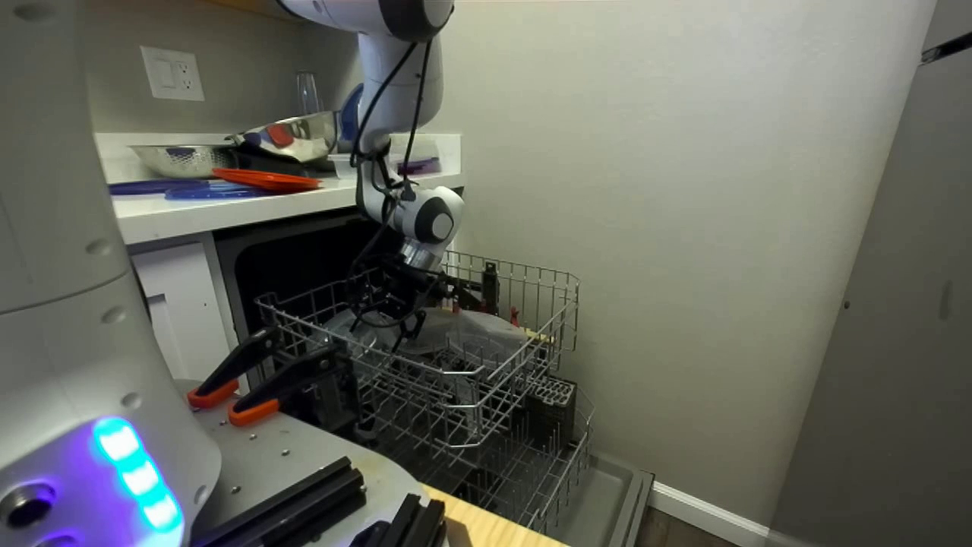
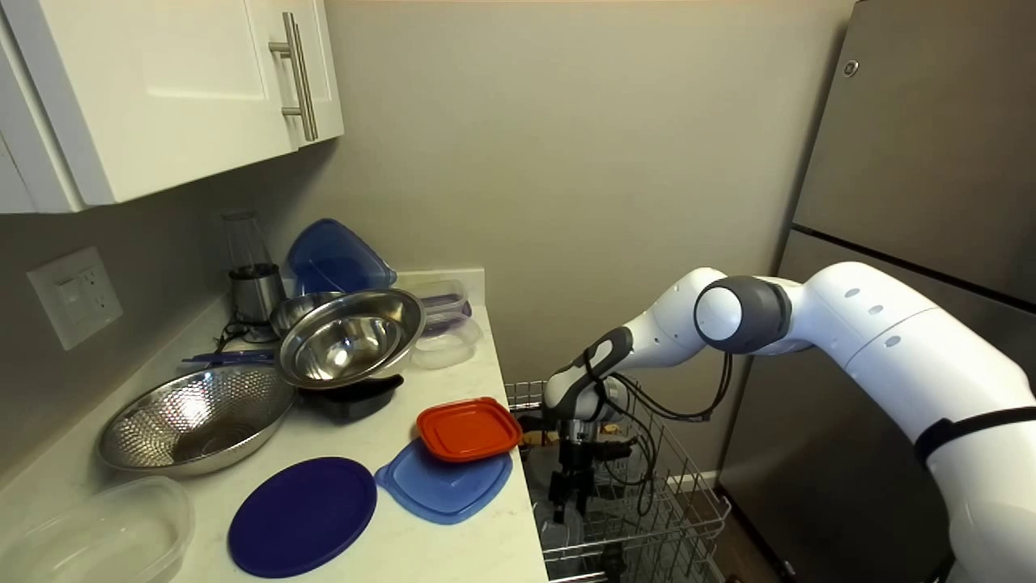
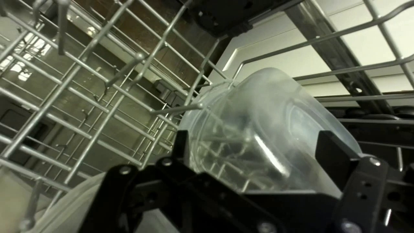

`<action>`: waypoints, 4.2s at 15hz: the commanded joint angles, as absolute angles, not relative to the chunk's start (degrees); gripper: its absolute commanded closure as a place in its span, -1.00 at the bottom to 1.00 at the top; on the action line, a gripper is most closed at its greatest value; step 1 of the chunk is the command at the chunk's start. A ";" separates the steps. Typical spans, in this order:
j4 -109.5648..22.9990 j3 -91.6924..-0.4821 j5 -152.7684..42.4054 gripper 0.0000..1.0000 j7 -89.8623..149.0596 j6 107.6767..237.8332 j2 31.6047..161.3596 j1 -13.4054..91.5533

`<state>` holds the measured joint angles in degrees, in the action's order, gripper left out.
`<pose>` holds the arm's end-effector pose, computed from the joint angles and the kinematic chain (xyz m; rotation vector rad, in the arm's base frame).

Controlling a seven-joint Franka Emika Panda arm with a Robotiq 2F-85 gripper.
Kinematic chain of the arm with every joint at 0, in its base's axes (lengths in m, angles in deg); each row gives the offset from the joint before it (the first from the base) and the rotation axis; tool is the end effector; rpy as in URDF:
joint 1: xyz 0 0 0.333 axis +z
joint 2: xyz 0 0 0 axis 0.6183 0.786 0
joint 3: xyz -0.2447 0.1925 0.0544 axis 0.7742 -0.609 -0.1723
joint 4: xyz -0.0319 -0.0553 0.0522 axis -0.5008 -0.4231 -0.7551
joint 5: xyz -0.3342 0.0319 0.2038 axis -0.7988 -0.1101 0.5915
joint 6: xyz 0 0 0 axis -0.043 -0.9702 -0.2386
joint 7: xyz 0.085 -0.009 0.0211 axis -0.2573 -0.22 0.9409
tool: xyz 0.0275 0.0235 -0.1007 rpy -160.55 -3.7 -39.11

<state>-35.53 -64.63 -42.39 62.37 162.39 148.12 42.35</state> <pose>0.5790 0.1983 -0.0456 -2.5423 -0.7685 0.5997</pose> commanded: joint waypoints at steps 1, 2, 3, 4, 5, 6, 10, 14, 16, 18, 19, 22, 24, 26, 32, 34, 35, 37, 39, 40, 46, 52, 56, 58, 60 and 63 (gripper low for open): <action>-42.66 -63.71 -46.56 -1.00 59.44 168.23 141.96 43.52; -43.56 -64.06 -47.08 -1.00 59.62 168.87 141.14 43.34; -44.11 -64.84 -47.15 -1.00 60.57 168.87 140.54 42.70; -44.75 -65.20 -47.27 -1.00 61.03 169.20 139.98 42.41; -45.31 -65.53 -47.35 -1.00 61.40 169.38 139.39 42.08; -45.72 -65.74 -47.22 -1.00 61.58 169.51 138.94 41.87; -47.09 -65.69 -47.31 -1.00 61.35 169.70 137.36 41.82; -47.52 -65.52 -47.82 -1.00 61.58 170.06 137.37 42.14; -47.69 -65.18 -48.66 -1.00 61.53 170.67 137.75 42.63; -48.55 -64.49 -50.44 -1.00 60.99 172.69 137.77 43.36; -49.07 -64.12 -51.40 -1.00 60.39 173.71 137.67 43.76; -46.01 -65.12 -51.09 -1.00 60.45 171.72 139.88 42.97; -46.04 -65.04 -51.26 -1.00 60.44 171.79 139.88 43.10; -45.38 -64.85 -51.51 -1.00 60.28 172.05 140.57 43.53; -43.22 -65.05 -52.42 -1.00 60.56 173.08 143.26 44.94; -42.90 -64.85 -53.25 -1.00 60.52 173.33 143.64 45.80; -42.77 -64.71 -53.83 -1.00 60.44 173.30 143.76 46.24; -42.58 -64.48 -55.08 -1.00 60.36 173.04 143.76 46.96; -42.48 -64.37 -56.02 -1.00 60.20 172.55 143.57 47.39; -42.29 -64.45 -56.36 -1.00 60.46 172.16 143.61 47.39; -42.13 -68.75 -54.77 -1.00 66.95 170.58 144.00 43.19; -39.91 -74.46 -50.03 -1.00 80.94 162.88 145.59 35.05; -37.31 -74.27 -46.26 -1.00 86.03 157.29 147.03 34.19; -36.18 -73.78 -45.16 -1.00 87.15 155.83 147.56 34.51; -35.18 -73.32 -44.76 -1.00 87.33 154.94 147.94 35.15; -34.25 -73.32 -44.65 -1.00 87.48 155.44 148.64 35.95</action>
<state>-35.42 -73.18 -46.63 85.45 156.49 147.71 34.96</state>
